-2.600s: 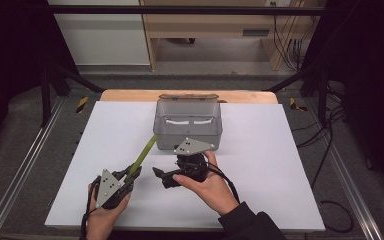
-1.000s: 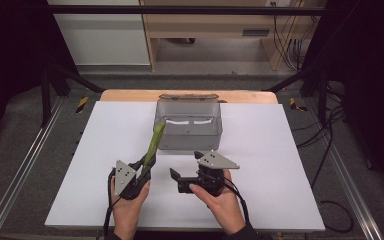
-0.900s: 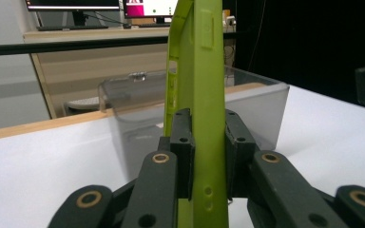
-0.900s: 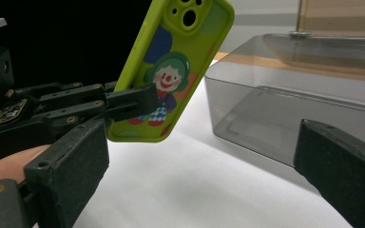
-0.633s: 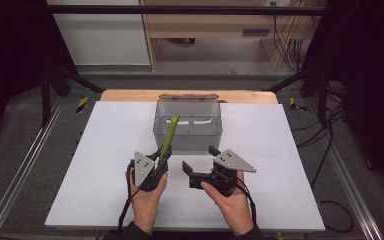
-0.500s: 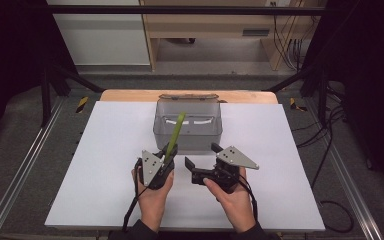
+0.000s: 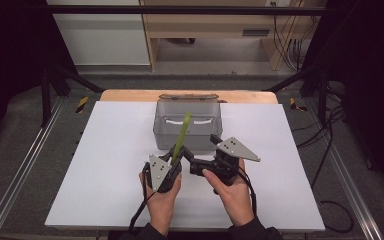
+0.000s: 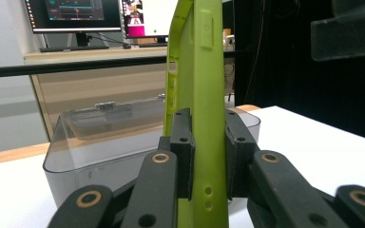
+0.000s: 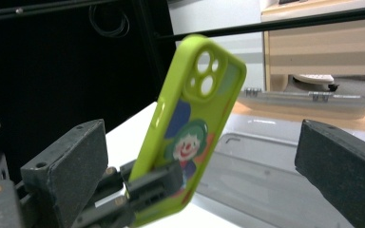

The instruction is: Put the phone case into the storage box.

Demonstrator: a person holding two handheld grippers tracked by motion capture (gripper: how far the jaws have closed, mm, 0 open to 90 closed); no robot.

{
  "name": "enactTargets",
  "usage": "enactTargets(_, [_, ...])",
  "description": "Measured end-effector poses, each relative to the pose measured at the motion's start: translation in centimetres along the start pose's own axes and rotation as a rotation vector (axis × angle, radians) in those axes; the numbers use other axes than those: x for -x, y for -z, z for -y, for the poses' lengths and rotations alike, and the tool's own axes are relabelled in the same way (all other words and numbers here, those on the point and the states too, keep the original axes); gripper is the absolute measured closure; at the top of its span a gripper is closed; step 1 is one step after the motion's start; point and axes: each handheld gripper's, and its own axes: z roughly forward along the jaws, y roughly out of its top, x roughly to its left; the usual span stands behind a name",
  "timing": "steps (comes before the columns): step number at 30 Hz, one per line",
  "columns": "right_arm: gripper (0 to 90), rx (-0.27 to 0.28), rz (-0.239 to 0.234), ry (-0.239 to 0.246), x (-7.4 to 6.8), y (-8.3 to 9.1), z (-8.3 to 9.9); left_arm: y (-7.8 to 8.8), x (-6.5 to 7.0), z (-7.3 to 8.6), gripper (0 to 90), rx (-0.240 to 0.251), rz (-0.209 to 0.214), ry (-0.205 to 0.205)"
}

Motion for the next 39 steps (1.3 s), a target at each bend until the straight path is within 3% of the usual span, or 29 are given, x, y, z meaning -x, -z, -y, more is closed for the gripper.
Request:
enactTargets(6, [6.3,0.013,0.012,0.004,-0.6,-0.6,-1.0,-0.2,-0.1,-0.1,77.5,0.017,-0.017,0.015])
enactTargets(18, [20.3,0.023,-0.007,0.001,-2.7,-2.2,-1.1,0.2,-0.2,-0.3,77.5,0.045,-0.055,-0.022])
enactTargets(29, [39.3,-0.007,-0.041,-0.036,-3.0,-3.3,-1.5,0.5,0.4,-0.3,77.5,0.050,-0.049,-0.032])
enactTargets(39, [51.3,-0.032,-0.013,-0.073,-2.7,-3.5,-1.6,0.6,0.5,-0.4,77.5,0.057,-0.059,-0.035])
